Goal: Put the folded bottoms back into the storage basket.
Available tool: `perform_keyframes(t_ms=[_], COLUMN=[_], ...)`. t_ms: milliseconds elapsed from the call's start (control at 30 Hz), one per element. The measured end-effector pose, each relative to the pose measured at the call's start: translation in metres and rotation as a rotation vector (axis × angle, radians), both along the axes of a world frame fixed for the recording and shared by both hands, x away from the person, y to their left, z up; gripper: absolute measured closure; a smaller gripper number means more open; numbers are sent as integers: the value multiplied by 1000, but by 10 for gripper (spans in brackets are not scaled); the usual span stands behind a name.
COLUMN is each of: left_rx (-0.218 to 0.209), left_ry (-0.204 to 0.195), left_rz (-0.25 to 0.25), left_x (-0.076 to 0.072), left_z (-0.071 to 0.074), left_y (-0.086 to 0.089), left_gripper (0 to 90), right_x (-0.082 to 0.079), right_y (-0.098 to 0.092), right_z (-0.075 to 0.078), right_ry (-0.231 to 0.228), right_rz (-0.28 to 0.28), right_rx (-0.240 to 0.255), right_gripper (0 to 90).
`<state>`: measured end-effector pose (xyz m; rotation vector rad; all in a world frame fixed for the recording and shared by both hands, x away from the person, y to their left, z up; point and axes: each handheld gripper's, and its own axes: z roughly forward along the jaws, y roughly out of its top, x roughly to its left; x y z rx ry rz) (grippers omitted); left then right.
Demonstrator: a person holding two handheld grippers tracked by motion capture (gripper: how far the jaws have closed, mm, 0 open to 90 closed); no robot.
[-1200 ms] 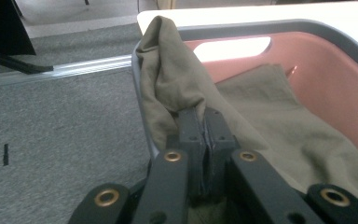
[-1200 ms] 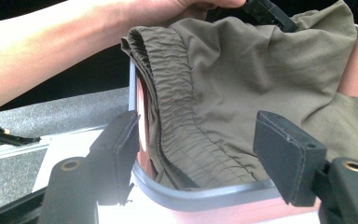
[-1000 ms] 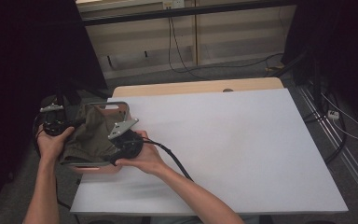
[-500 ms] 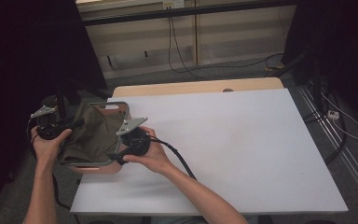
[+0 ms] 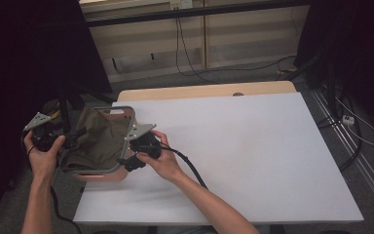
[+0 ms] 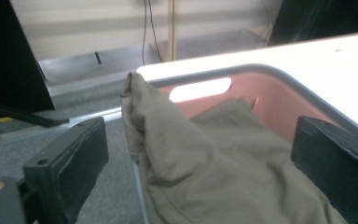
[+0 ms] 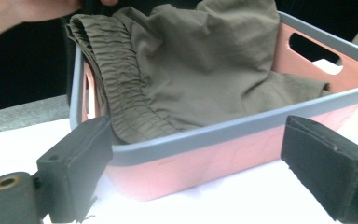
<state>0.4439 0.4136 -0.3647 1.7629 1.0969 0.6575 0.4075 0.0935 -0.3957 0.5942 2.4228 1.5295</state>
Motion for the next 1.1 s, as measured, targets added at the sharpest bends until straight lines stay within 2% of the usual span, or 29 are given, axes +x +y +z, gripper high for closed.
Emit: perform_keyframes(t_ms=[67,167,200,300,333,467,567,667,833,900,1000,1100], left_rx=[14,37,27,18,27,14,16,41,29,26,50,53], left_ry=[-13,-10,-14,-3,-7,-22,-20,-26,-31,-23,-31,-30], left_rz=[-22,3,5,-34,-33,-31,-19,-19,-2,-14,-24,-42], left_x=[-5,-12,-14,-20,-22,-32,-41,-49,-64,-69,-76,-82], left_z=[0,0,0,1,1,0,-2,-2,0,0,2,4], left_y=[-3,-6,-7,-8,-9,-12,-16,-20,-24,-27,-33,-38], left_gripper=[33,38,39,48,47,45,48,55,55,56,55,55], right_x=[-1,-3,-3,-5,-6,-8,-10,-13,-16,-16,-18,-20], right_y=[-2,-3,-3,-5,-6,-10,-12,-15,-20,-22,-26,-29], right_z=[-1,-4,-4,-4,-3,-1,-3,-4,-5,-4,-4,-4], right_ry=[-4,0,-3,-16,-13,-19,-27,-26,-29,-31,-29,-23], right_rz=[-12,-19,-21,-37,-36,-42,-50,-55,-67,-70,-71,-72], right_rx=[7,-11,-13,-12,-10,-7,-33,-21,-11,-9,-6,3], right_gripper=[86,45,53,61,59,60,59,57,49,49,50,54])
